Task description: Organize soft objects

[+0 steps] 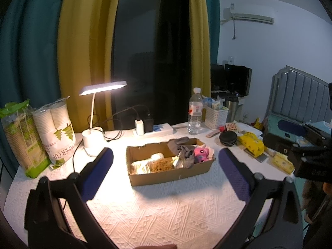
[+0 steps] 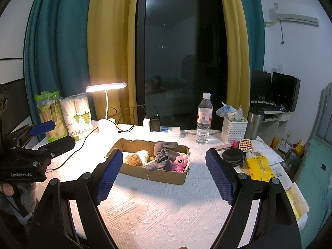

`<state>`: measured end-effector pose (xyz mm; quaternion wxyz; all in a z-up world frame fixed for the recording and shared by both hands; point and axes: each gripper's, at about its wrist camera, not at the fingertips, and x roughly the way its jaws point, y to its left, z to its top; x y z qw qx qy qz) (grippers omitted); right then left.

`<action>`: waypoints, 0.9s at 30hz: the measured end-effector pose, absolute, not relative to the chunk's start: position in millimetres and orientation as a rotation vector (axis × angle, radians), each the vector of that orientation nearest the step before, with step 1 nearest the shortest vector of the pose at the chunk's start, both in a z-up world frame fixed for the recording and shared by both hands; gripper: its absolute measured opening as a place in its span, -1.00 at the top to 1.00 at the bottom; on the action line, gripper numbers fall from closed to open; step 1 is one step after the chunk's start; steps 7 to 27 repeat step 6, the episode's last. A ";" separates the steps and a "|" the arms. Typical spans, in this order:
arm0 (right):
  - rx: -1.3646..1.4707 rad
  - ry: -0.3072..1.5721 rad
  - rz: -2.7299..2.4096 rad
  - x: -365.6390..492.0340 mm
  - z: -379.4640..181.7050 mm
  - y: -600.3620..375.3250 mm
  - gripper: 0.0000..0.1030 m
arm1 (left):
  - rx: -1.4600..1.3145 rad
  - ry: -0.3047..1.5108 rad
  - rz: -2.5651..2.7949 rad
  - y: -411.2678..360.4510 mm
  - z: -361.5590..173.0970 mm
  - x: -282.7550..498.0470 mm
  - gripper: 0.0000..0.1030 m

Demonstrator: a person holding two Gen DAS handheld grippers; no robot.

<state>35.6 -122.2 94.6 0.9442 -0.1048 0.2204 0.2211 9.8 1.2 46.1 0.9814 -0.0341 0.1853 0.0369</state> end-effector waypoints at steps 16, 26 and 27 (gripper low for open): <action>-0.210 0.463 0.449 40.6 87.5 -121.5 -0.64 | -0.048 0.375 0.057 -1.0 44.6 21.5 -0.98; -0.210 0.463 0.449 40.6 87.5 -121.5 -0.64 | -0.048 0.375 0.057 -1.0 44.6 21.5 -0.98; -0.210 0.463 0.449 40.6 87.5 -121.5 -0.64 | -0.048 0.375 0.057 -1.0 44.6 21.5 -0.98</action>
